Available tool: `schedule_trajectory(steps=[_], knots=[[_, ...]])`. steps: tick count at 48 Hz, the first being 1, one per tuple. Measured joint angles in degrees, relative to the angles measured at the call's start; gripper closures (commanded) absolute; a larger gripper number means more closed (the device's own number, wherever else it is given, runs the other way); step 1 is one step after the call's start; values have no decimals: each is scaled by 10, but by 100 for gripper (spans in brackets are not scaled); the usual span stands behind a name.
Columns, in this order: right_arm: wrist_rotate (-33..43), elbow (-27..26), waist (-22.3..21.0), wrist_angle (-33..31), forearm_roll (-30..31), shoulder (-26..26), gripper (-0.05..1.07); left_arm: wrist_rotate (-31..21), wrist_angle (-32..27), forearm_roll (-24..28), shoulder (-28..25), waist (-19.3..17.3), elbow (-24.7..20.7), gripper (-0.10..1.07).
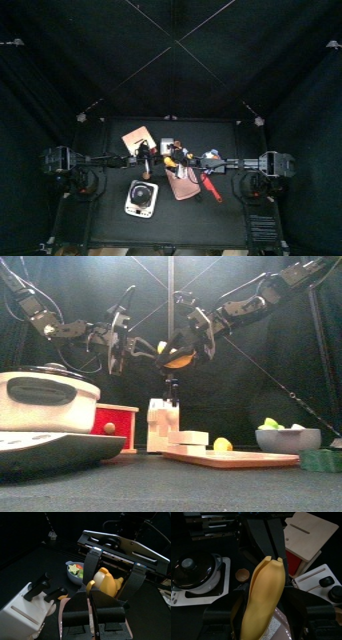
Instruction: Peel banana
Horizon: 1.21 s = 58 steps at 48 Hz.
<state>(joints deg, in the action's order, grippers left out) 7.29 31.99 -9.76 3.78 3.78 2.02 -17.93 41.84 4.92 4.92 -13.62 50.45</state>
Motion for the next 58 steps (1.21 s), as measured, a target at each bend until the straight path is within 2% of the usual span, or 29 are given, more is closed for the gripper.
schedule_trajectory(steps=[16, 34, 43, 58], knots=[[0, -4, -4, -4, 10, -3, 26, 0, 0, 1, 0, -3, 1, 87], [1, 12, -7, 8, -7, 15, 52, 0, 9, -8, 1, -4, 10, 87], [1, 45, -12, 46, -24, 42, 57, 0, 9, -21, 4, -2, 10, 87], [0, 117, -17, 133, -61, 93, 56, 0, 10, -25, 11, -1, 9, 87]])
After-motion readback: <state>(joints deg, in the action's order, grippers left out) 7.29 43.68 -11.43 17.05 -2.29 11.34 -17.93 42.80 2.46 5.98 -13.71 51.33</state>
